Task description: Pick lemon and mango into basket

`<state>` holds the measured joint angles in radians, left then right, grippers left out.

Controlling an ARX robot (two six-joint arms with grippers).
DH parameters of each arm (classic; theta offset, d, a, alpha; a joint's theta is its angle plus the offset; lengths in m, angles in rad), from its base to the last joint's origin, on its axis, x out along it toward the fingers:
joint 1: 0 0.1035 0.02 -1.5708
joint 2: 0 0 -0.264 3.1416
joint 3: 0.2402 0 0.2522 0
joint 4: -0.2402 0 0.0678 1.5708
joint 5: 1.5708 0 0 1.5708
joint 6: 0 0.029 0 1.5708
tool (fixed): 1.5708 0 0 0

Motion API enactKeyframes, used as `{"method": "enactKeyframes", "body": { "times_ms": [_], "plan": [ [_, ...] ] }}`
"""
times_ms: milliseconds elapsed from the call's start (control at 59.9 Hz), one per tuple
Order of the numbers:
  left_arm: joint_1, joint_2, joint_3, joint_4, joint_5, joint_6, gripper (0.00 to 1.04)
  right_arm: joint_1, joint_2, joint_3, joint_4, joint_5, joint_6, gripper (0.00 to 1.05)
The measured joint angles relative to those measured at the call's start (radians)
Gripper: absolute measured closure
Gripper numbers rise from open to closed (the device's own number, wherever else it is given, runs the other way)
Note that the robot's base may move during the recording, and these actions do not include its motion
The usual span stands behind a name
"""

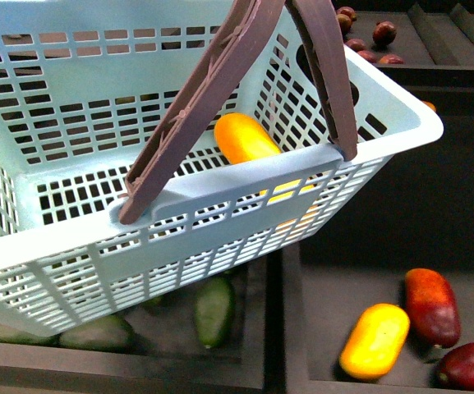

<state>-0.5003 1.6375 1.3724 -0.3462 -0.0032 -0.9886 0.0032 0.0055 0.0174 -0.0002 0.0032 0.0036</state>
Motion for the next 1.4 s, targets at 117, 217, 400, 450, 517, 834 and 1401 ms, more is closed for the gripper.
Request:
{"method": "enactKeyframes", "body": {
  "times_ms": [117,217,400,450,517,834,1401],
  "plan": [
    [0.001,0.000,0.001,0.000,-0.011,0.005,1.00,0.000,0.000,0.000,0.000,-0.001,0.000,0.09],
    [0.006,0.000,0.001,0.000,-0.019,0.005,1.00,0.000,0.000,0.000,0.000,0.000,0.000,0.09],
    [0.011,0.000,0.001,0.000,-0.034,0.013,1.00,0.000,-0.002,0.000,-0.001,0.000,0.000,0.09],
    [0.011,0.001,0.001,0.000,-0.032,0.013,1.00,0.000,-0.001,0.000,-0.001,-0.001,0.000,0.09],
    [0.011,0.001,0.001,0.000,-0.022,0.012,1.00,0.000,-0.002,0.000,-0.001,-0.003,0.000,0.09],
    [0.010,0.001,0.001,0.000,-0.024,0.010,1.00,0.000,-0.002,0.000,-0.001,-0.001,-0.001,0.09],
    [0.028,0.001,0.001,0.000,-0.055,0.027,1.00,-0.002,-0.002,0.000,-0.001,-0.007,0.000,0.09]
  ]
}}
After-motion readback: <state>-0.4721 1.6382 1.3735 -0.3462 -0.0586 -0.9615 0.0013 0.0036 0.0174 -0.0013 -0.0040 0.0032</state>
